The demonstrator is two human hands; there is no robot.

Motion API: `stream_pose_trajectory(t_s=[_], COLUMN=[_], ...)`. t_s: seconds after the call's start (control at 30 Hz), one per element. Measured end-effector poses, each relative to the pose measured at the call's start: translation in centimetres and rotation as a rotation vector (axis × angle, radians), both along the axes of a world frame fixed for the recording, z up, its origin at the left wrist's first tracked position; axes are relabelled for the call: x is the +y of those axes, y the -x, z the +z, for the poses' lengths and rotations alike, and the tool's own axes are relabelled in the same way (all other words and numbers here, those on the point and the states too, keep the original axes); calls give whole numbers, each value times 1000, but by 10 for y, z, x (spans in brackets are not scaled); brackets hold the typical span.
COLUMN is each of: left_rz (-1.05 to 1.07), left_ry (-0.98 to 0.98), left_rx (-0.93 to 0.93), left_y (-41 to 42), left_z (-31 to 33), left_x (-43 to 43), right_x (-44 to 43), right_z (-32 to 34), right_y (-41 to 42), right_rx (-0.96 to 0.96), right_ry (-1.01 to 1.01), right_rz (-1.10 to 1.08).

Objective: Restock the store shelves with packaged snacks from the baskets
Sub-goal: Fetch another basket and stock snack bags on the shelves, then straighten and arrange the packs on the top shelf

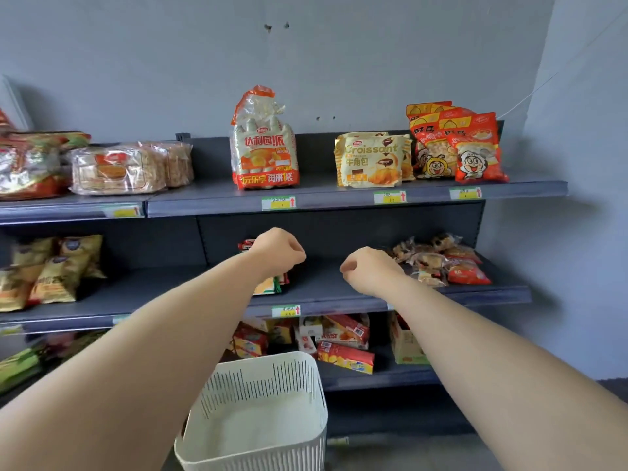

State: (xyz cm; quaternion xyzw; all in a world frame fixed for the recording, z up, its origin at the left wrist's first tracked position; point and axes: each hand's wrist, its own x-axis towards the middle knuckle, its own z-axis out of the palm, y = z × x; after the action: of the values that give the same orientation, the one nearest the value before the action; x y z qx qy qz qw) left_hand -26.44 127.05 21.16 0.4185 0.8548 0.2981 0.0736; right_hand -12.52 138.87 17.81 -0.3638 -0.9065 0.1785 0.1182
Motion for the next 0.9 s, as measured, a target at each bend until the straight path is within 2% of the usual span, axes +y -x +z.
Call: stream_pose_trajectory(t_s=[0.33, 0.6, 0.9], left_rz=[252, 455, 631], left_ry=[19, -31, -204], left_rx=[17, 59, 100], left_y=[46, 139, 259], left_z=[2, 9, 29], left_x=[-173, -337, -500], right_x=[-131, -281, -440], right_z=[9, 23, 47], right_y=[67, 203, 359], right_rx=[4, 68, 184], right_ry=[-80, -59, -53], right_rz=[215, 451, 568])
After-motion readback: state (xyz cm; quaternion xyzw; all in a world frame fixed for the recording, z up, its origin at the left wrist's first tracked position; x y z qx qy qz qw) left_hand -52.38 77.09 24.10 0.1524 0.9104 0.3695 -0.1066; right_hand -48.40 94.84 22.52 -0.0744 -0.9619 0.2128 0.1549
